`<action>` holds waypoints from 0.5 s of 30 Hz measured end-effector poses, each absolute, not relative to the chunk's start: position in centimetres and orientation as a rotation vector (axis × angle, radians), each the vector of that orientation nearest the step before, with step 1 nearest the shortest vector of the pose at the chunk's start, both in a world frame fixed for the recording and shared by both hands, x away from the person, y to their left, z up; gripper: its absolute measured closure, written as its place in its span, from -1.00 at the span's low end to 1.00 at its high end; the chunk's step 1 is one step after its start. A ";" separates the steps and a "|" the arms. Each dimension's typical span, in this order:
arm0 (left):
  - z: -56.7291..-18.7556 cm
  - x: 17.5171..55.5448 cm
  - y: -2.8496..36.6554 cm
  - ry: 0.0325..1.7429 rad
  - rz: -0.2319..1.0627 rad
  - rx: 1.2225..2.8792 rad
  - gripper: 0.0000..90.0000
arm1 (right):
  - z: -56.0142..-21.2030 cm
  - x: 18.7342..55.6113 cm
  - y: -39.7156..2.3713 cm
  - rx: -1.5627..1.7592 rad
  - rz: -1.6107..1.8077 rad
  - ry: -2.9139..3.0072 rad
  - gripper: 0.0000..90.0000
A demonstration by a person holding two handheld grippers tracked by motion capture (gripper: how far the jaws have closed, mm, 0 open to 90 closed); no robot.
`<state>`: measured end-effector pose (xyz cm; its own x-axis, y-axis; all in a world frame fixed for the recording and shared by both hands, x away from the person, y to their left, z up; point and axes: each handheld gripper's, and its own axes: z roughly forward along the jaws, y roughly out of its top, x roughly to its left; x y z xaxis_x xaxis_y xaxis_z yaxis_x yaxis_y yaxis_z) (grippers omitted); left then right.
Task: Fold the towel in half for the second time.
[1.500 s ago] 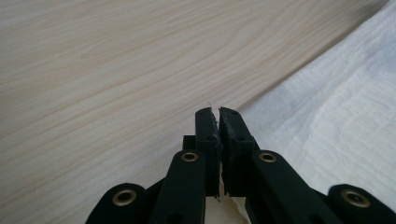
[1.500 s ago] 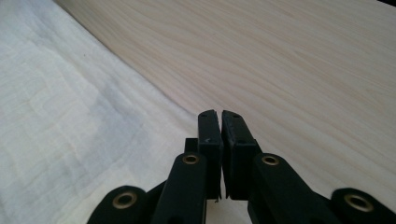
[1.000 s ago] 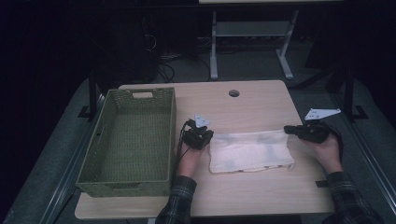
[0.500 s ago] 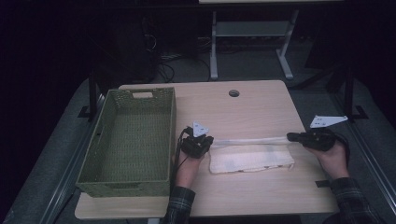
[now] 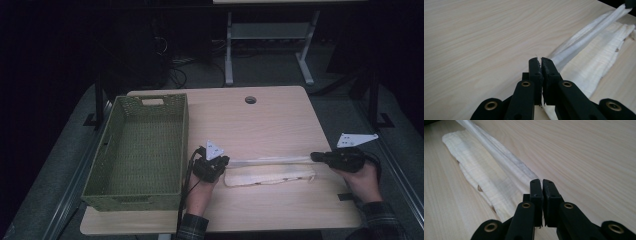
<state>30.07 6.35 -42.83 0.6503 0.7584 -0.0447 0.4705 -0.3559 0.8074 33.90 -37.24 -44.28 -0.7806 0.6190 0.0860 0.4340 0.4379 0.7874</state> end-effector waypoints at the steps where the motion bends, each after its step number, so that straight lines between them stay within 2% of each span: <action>1: -42.8 29.8 6.3 0.955 0.429 2.025 0.93 | -44.3 33.7 -37.3 0.924 1.262 2.475 0.93; 7: -43.4 28.5 5.9 0.952 0.455 2.063 0.93 | -44.6 32.9 -37.3 0.913 1.242 2.498 0.93; 15: -44.8 27.3 5.8 0.971 0.414 2.086 0.93 | -45.2 31.8 -37.2 0.902 1.206 2.541 0.93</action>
<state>27.30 5.76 -44.80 0.6549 0.7551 -0.0311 0.5000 -0.4021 0.7670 31.76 -37.15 -45.21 -0.7975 0.5971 0.0865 0.4444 0.4844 0.7536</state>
